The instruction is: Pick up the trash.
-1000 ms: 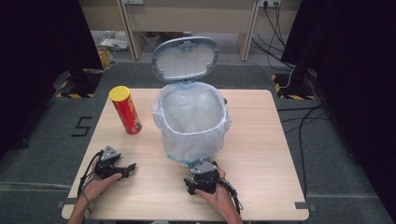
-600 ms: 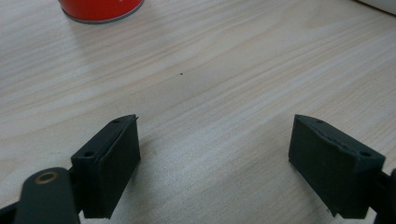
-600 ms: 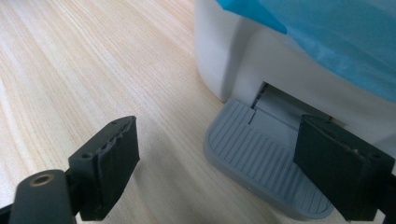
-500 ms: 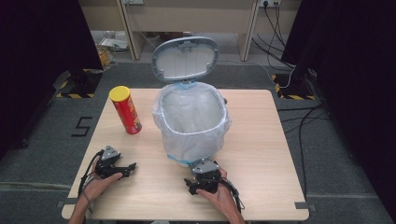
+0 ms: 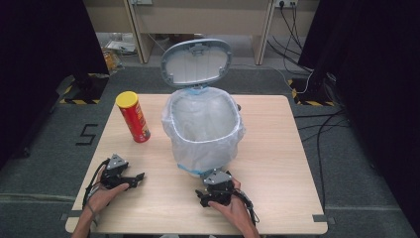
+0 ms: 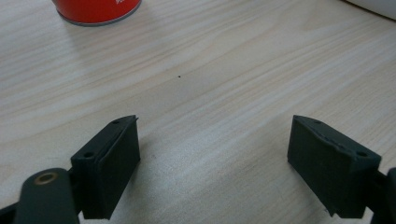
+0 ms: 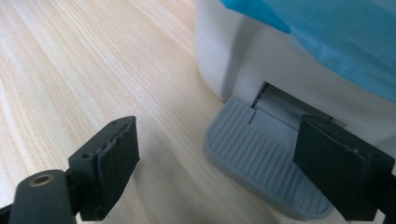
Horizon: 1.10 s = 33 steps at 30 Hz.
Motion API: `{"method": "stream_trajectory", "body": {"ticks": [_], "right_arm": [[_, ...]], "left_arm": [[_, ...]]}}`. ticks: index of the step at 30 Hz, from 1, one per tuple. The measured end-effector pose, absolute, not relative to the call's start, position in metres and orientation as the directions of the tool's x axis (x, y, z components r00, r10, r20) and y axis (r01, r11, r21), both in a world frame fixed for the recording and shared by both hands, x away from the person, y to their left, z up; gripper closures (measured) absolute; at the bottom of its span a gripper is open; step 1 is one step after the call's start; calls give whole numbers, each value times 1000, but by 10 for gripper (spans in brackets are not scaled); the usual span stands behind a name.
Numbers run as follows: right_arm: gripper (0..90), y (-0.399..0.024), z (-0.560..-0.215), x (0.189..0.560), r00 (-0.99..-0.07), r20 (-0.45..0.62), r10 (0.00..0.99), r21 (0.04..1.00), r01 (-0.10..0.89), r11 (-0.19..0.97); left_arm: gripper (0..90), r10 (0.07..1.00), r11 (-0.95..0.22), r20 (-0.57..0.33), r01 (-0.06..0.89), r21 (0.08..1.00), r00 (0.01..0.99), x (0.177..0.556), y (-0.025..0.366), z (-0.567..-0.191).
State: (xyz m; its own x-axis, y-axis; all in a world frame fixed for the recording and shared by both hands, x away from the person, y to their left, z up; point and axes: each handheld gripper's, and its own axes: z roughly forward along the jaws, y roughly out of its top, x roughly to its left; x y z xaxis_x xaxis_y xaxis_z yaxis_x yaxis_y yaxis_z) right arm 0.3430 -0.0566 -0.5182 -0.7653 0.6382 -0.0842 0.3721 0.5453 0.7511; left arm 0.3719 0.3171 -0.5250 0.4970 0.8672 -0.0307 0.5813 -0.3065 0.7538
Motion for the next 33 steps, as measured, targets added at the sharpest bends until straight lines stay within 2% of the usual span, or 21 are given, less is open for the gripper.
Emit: {"method": "stream_trajectory", "body": {"ticks": [12, 17, 20, 29, 33], "right_arm": [[143, -58, -518, 344, -769, -72, 636, 755, 374, 538], [143, -58, -518, 344, -768, -73, 637, 758, 372, 535], [143, -58, -518, 344, -767, -68, 638, 758, 376, 533], [143, -58, -518, 344, -770, -71, 634, 757, 372, 537], [143, -58, -518, 344, -769, -74, 634, 756, 371, 539]], "left_arm": [[152, 890, -244, -33, 536, 808, 454, 380, 321, -516], [151, 915, -205, -14, 495, 844, 404, 398, 322, -505], [152, 929, -161, -34, 484, 860, 369, 411, 323, -502], [151, 945, -166, 8, 457, 874, 327, 435, 316, -500], [151, 954, -127, -16, 450, 884, 300, 450, 318, -501]]}}
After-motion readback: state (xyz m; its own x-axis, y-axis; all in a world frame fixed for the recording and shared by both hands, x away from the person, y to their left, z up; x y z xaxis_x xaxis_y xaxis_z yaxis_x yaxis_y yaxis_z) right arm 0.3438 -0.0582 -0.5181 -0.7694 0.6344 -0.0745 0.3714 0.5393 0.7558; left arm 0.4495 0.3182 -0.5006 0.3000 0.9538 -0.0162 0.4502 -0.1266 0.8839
